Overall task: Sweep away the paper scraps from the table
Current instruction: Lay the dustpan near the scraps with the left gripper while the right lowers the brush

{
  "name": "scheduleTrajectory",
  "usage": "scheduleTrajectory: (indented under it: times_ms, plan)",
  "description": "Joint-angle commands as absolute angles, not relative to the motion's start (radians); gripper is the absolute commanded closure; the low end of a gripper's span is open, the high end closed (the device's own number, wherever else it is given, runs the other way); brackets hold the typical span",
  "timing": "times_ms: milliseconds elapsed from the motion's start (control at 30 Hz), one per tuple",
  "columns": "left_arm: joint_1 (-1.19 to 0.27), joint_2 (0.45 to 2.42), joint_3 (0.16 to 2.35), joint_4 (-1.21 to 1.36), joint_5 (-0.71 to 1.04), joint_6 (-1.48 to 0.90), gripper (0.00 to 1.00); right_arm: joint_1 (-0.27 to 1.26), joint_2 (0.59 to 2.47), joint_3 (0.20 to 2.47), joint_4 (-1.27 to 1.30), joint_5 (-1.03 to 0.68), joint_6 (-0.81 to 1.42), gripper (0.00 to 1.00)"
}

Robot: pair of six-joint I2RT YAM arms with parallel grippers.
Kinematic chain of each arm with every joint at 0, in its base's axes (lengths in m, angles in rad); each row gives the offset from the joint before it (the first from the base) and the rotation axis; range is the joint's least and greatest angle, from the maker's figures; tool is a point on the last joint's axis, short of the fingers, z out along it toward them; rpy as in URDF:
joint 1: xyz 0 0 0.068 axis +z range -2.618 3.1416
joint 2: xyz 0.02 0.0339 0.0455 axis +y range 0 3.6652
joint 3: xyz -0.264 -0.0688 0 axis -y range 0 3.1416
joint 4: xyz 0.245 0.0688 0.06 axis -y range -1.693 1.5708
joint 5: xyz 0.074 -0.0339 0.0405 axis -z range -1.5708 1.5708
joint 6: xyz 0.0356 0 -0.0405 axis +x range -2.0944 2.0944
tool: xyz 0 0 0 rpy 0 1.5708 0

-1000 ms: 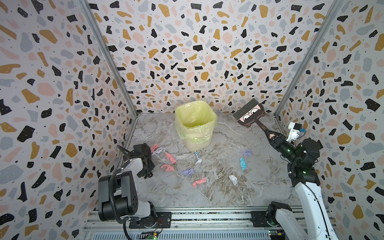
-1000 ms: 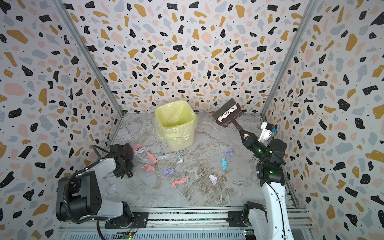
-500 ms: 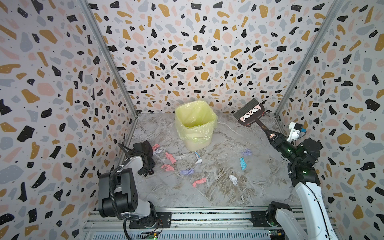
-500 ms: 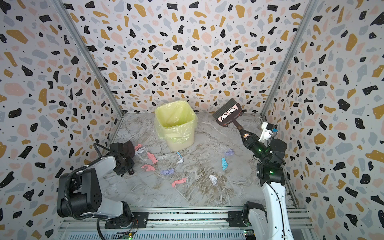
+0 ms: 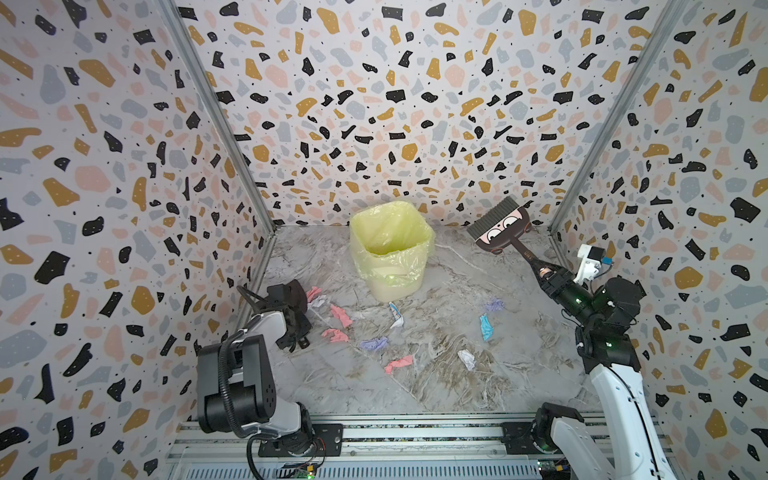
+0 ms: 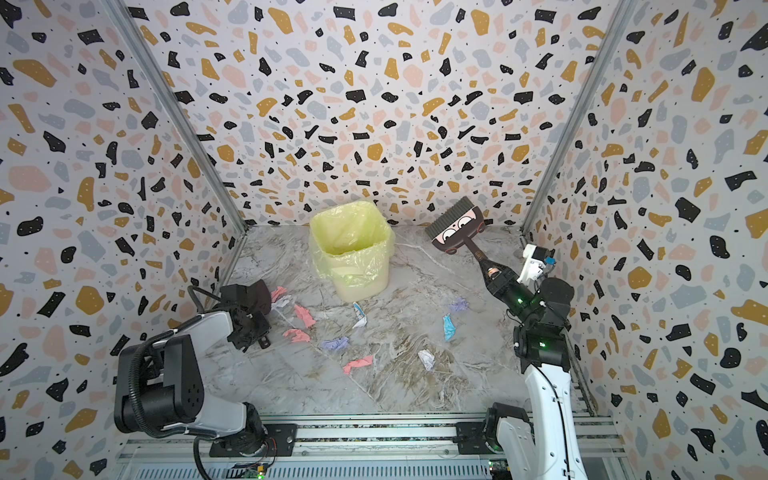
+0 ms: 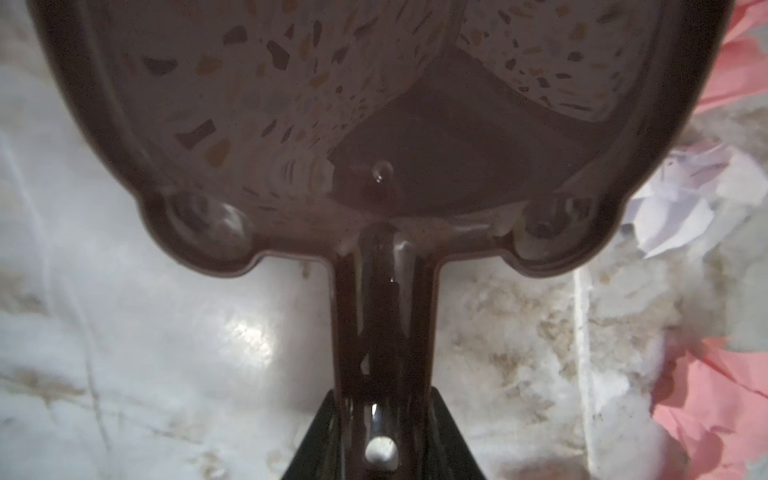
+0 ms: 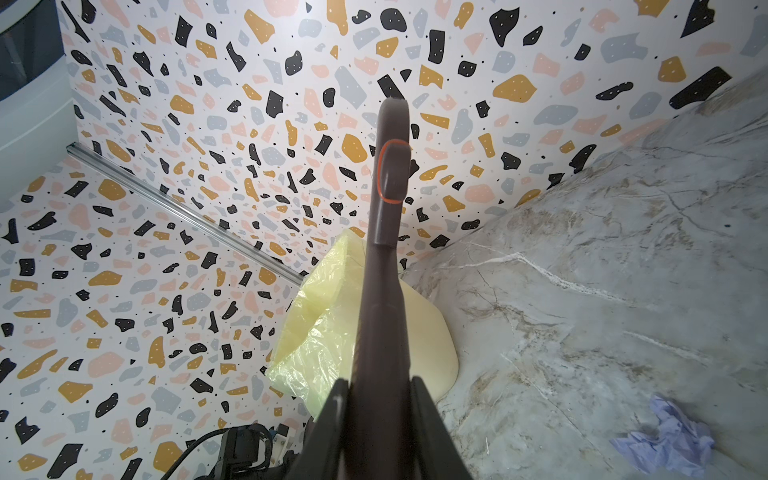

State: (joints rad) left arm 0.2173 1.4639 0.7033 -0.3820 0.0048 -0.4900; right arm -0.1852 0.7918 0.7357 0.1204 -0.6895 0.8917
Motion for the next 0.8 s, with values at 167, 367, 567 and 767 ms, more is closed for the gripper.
scheduleTrajectory:
  times_ms: [167, 367, 567, 767]
  plan:
    - [0.207, 1.301, 0.780, -0.544, -0.017, -0.476, 0.88, -0.184, 0.784, 0.785, 0.112, -0.701, 0.845, 1.00]
    - [0.186, 1.171, 0.893, -0.631, -0.084, -0.454, 0.91, -0.162, 0.803, 0.847, 0.041, -0.684, 0.795, 1.00]
    - [0.107, 1.085, 1.031, -0.688, -0.120, -0.436, 0.96, -0.135, 0.828, 0.917, -0.039, -0.659, 0.733, 1.00]
    - [-0.091, 1.113, 1.240, -0.765, -0.223, -0.392, 0.98, -0.096, 0.862, 1.039, -0.195, -0.598, 0.627, 1.00]
